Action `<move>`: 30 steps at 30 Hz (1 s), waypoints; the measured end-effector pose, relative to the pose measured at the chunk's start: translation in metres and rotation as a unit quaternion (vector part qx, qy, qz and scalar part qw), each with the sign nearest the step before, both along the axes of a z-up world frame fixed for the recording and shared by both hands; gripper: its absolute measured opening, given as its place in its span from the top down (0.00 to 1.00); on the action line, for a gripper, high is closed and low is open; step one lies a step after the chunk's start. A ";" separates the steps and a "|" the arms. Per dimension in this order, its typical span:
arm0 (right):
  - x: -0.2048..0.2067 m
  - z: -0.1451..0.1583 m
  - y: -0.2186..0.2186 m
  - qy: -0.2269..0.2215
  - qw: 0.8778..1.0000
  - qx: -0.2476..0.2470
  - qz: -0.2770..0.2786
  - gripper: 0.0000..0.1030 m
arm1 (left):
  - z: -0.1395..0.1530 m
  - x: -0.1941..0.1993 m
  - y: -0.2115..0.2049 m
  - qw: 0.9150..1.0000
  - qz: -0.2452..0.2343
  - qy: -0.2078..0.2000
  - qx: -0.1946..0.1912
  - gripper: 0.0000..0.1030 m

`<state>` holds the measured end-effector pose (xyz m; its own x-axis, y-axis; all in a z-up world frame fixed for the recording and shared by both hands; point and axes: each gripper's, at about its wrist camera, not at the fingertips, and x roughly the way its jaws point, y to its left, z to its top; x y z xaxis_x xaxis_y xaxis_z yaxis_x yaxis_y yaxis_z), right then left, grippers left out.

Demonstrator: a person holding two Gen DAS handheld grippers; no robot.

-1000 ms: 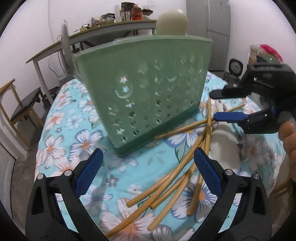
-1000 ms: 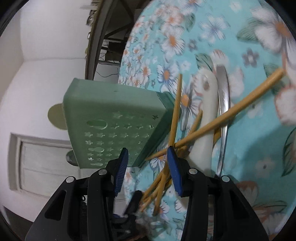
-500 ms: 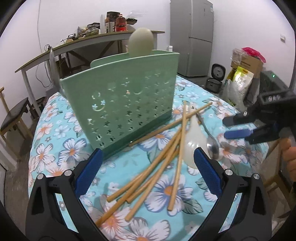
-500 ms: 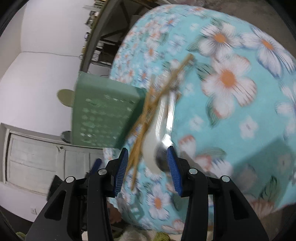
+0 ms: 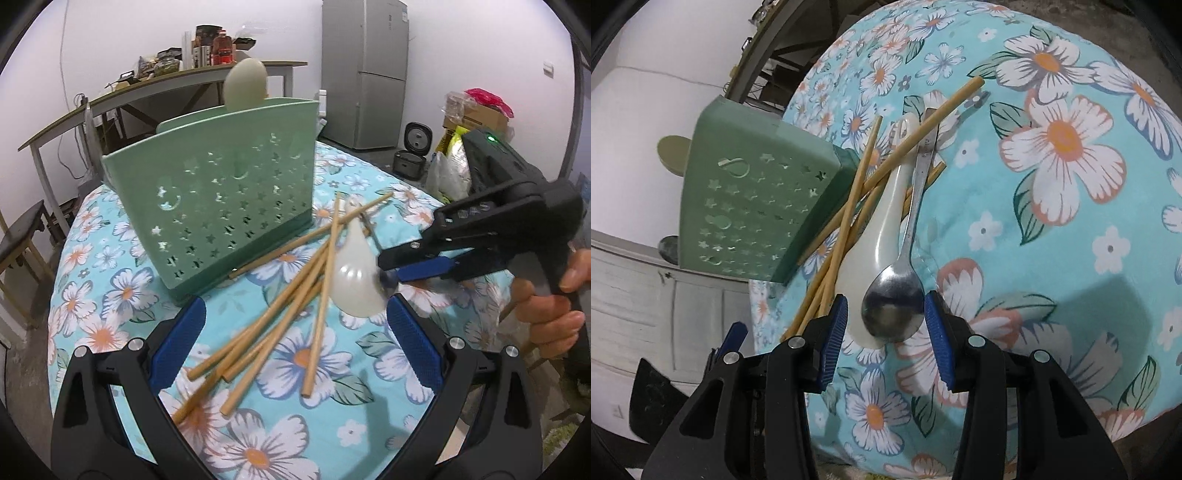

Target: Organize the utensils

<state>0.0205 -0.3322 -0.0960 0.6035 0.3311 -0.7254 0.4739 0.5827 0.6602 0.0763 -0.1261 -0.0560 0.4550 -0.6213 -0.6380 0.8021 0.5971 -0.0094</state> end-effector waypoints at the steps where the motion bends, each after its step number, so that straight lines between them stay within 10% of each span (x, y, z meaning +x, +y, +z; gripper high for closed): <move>1: 0.001 0.001 0.002 0.003 1.000 -0.008 -0.001 0.58 | 0.000 -0.001 -0.001 1.000 -0.003 0.000 0.000 0.08; 15: 0.003 0.012 0.009 0.042 0.995 -0.089 0.002 0.79 | 0.003 -0.012 0.002 0.999 -0.047 0.009 -0.025 0.08; 19: -0.012 0.007 -0.003 0.055 0.995 -0.080 -0.013 0.87 | 0.001 -0.013 -0.004 0.996 -0.079 0.030 -0.035 0.24; 30: -0.014 -0.002 -0.010 0.015 1.000 0.004 -0.006 0.75 | -0.041 0.018 -0.029 0.974 -0.103 0.202 -0.020 0.44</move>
<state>0.0062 -0.3419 -0.0978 0.5852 0.3303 -0.7405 0.5000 0.5720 0.6502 0.0941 -0.1549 -0.0973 0.0341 -0.7006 -0.7127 0.8307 0.4163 -0.3695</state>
